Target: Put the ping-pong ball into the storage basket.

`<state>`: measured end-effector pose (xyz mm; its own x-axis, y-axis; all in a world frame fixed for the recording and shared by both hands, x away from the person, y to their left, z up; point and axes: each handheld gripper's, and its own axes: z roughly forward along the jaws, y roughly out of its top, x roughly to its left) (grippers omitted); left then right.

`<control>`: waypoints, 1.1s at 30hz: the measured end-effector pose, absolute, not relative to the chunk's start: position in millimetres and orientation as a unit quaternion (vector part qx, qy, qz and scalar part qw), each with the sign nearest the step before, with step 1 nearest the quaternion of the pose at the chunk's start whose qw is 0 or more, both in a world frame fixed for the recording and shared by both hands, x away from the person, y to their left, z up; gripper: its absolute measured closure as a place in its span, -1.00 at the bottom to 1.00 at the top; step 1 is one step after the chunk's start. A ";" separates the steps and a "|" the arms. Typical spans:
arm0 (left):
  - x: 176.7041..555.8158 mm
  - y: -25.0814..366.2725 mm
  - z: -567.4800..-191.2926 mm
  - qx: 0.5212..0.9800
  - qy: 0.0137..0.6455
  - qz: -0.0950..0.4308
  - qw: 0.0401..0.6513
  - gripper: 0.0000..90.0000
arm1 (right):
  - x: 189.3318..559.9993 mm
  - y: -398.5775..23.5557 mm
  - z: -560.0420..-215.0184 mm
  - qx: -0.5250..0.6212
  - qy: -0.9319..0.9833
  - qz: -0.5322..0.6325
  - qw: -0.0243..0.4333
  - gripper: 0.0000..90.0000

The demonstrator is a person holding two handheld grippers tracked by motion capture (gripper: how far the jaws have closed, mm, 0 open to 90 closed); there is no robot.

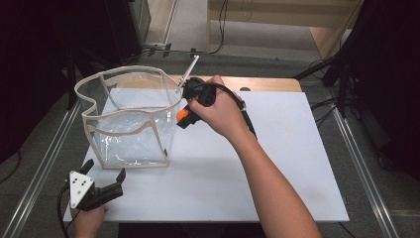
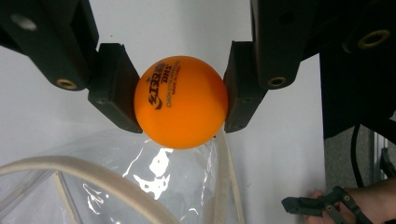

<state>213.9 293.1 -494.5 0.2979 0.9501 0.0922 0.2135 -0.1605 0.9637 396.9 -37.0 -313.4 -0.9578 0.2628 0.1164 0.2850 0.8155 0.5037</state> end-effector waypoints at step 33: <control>214.0 294.3 -494.2 0.654 0.445 0.390 0.471 -1.00 | 417.5 -23.3 -284.6 -0.140 -0.952 -0.273 0.014 0.06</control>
